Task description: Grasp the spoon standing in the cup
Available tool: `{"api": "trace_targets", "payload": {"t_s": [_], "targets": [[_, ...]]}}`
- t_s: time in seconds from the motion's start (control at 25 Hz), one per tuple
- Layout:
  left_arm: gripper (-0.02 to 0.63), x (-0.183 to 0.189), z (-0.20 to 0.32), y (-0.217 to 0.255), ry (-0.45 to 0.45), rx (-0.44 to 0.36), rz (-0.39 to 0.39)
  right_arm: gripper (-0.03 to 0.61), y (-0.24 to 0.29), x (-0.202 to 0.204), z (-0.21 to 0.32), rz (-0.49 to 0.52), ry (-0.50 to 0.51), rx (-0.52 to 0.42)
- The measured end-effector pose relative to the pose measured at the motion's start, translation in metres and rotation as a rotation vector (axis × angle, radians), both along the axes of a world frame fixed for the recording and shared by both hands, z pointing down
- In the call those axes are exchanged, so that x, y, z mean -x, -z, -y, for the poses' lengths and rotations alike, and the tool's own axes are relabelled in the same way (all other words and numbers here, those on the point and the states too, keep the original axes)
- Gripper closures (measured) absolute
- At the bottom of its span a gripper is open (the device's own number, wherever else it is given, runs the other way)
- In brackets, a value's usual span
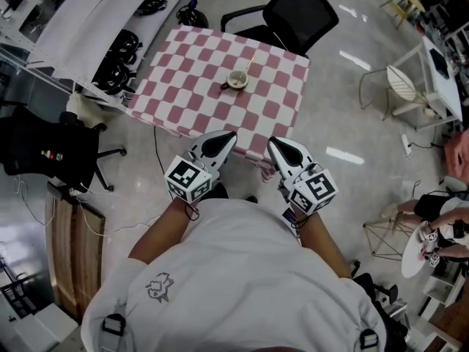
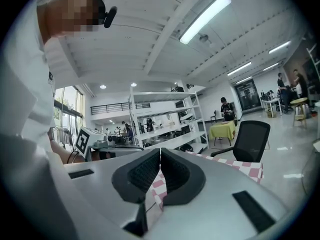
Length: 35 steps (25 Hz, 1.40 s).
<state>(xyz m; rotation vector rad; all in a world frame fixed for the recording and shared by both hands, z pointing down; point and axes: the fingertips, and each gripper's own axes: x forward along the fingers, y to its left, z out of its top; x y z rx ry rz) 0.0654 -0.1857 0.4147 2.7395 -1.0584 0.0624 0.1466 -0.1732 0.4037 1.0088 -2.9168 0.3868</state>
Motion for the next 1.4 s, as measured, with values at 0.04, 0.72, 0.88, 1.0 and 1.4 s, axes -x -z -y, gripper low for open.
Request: {"api": "trace_targets", "payload": {"t_s": [0.04,0.72,0.88,1.0,1.4], "targets": [[0.600,0.004,0.007,0.001,-0.005,0.000,-0.002,0.546,0.001,0.004,0.006,0.002,-0.005,0.001],[0.600,0.105,0.110,0.019,-0.193,-0.042,0.015,0.546,0.020,0.101,0.106,-0.005,-0.180,-0.036],[0.600,0.127,0.127,0.017,-0.202,-0.033,0.002,0.546,0.013,0.120,0.117,-0.005,-0.206,-0.020],[0.600,0.137,0.137,0.014,-0.203,-0.030,-0.002,0.546,0.008,0.129,0.125,-0.020,-0.205,-0.005],[0.600,0.143,0.177,0.007,-0.168,-0.024,-0.011,0.546,0.001,0.132,0.173,-0.018,-0.191,0.027]]}}
